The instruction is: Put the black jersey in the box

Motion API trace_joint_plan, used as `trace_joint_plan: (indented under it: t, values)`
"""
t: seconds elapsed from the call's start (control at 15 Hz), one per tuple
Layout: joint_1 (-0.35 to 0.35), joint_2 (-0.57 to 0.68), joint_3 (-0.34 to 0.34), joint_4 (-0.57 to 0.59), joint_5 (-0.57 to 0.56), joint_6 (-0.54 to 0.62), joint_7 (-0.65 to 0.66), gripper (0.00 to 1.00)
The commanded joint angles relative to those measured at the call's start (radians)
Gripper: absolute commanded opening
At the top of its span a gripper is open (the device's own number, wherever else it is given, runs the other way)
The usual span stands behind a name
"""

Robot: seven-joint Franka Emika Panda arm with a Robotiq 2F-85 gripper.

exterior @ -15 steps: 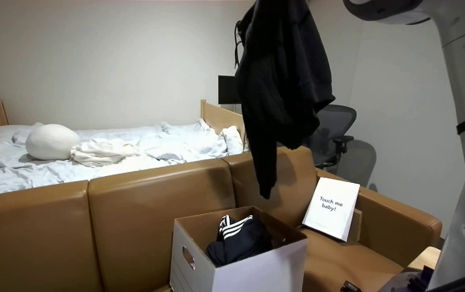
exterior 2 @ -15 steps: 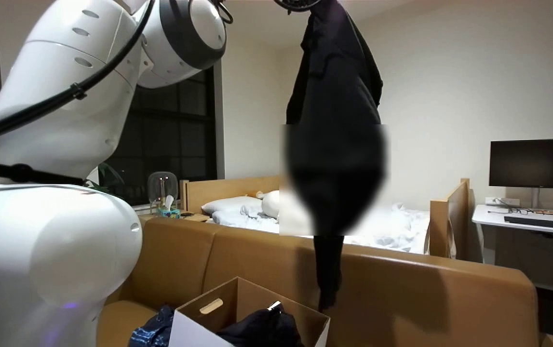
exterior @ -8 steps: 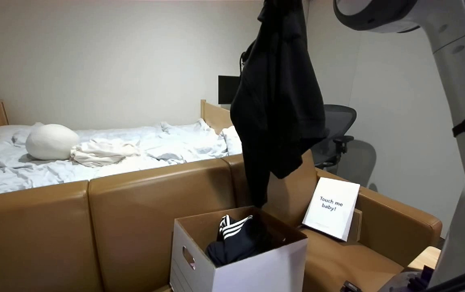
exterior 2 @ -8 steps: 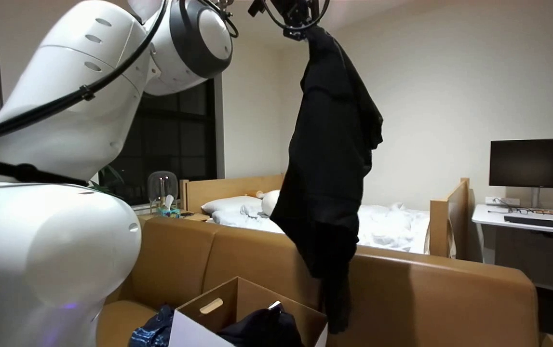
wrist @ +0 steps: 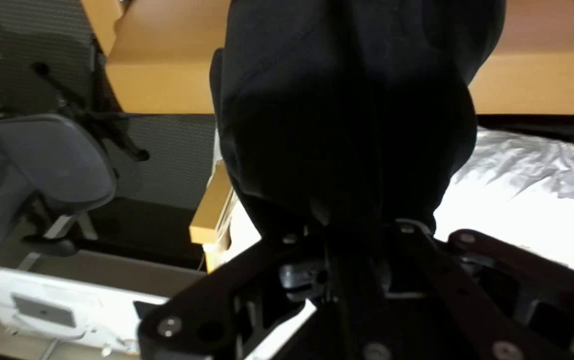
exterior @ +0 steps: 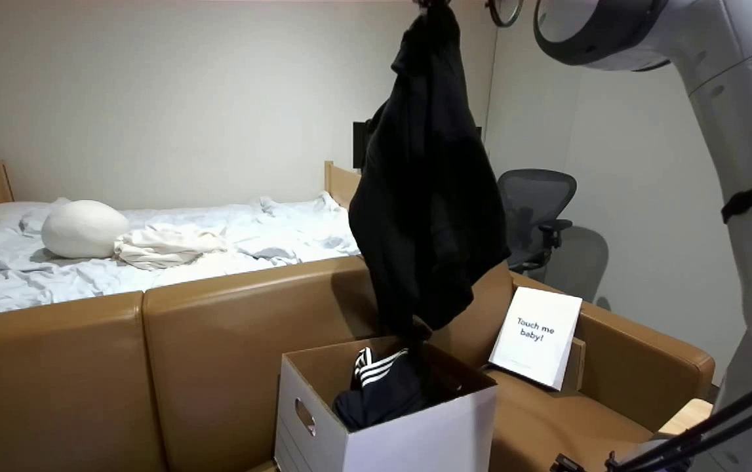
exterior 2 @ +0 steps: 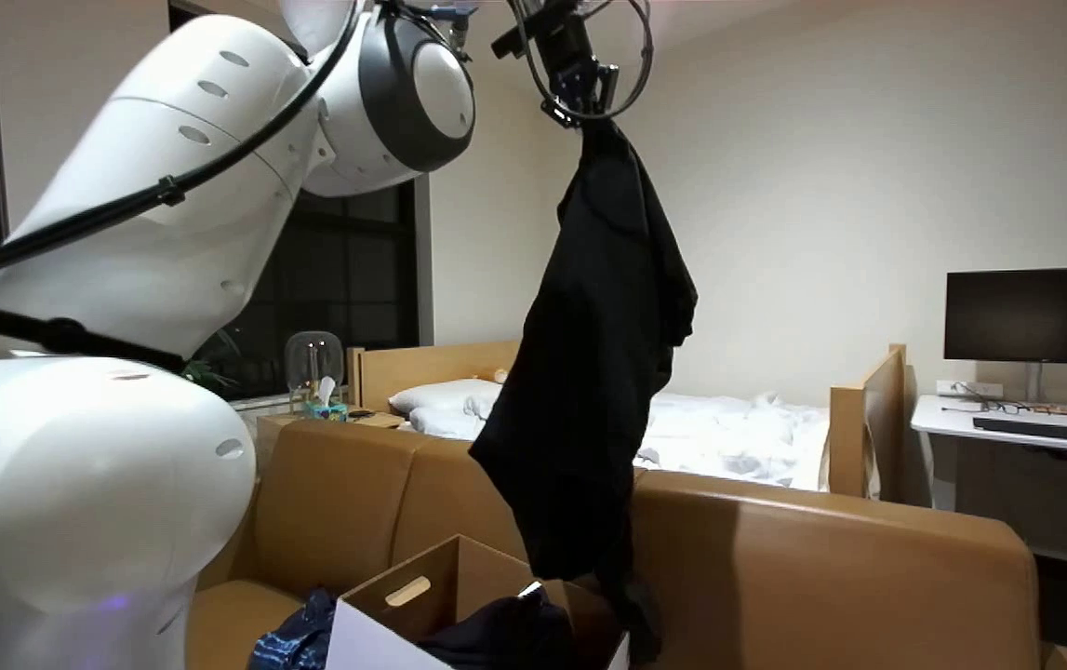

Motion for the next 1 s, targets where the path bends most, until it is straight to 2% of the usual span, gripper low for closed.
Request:
trace_joint_plan:
  t: [0.0, 0.27, 0.53, 0.6, 0.67, 0.87, 0.93]
  values:
    - [-0.119, 0.074, 0.077, 0.015, 0.155, -0.037, -0.082, 0.04]
    - [-0.197, 0.190, 0.122, 0.019, 0.244, -0.151, -0.177, 0.04]
    - [-0.191, 0.277, 0.105, 0.025, 0.191, -0.283, -0.295, 0.04]
    - [-0.188, 0.285, 0.080, 0.044, 0.157, -0.240, -0.288, 0.04]
    - [-0.188, 0.281, 0.104, -0.003, 0.192, -0.230, -0.243, 0.11]
    - [-0.189, 0.288, 0.089, 0.002, 0.174, -0.226, -0.250, 0.11]
    - [-0.189, 0.287, 0.088, 0.007, 0.173, -0.225, -0.250, 0.04]
